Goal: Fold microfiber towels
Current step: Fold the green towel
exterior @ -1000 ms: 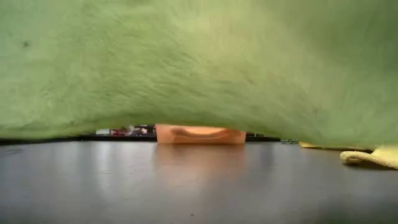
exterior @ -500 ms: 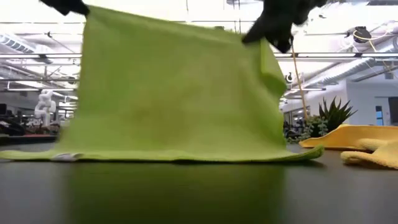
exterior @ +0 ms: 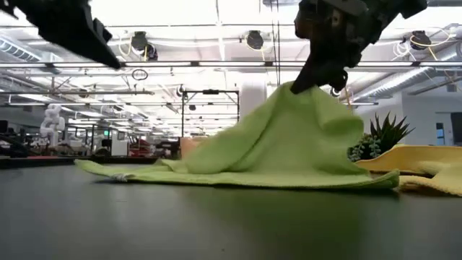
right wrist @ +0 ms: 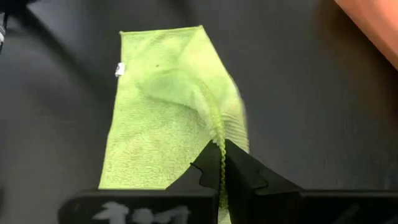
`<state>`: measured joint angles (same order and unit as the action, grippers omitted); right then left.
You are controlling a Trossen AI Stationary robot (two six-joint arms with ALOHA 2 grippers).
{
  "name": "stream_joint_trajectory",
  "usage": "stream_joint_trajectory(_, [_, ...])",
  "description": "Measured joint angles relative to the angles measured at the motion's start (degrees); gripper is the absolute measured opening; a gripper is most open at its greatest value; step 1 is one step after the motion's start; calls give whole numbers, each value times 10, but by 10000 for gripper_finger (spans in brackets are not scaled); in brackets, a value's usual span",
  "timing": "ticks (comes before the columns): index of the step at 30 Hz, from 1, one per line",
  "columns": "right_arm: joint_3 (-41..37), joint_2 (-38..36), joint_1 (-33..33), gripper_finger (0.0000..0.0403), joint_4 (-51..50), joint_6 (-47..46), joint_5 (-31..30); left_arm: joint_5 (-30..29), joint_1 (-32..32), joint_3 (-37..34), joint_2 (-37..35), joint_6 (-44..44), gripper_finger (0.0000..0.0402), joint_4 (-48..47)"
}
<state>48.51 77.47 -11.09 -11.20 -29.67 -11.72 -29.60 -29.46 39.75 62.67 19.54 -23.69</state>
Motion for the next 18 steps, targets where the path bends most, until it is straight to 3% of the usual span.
stream_joint_trajectory(7, [-1,2,2,22,0,-1,-1,10,19,-35,1,-28,4,54])
stream_joint_trajectory(14, [-1,2,2,40,2,-1,-1,111,31,-109,37,-123,50,314])
stream_joint_trajectory(18, [0,2,2,41,3,-1,-1,135,38,-123,86,-128,83,424])
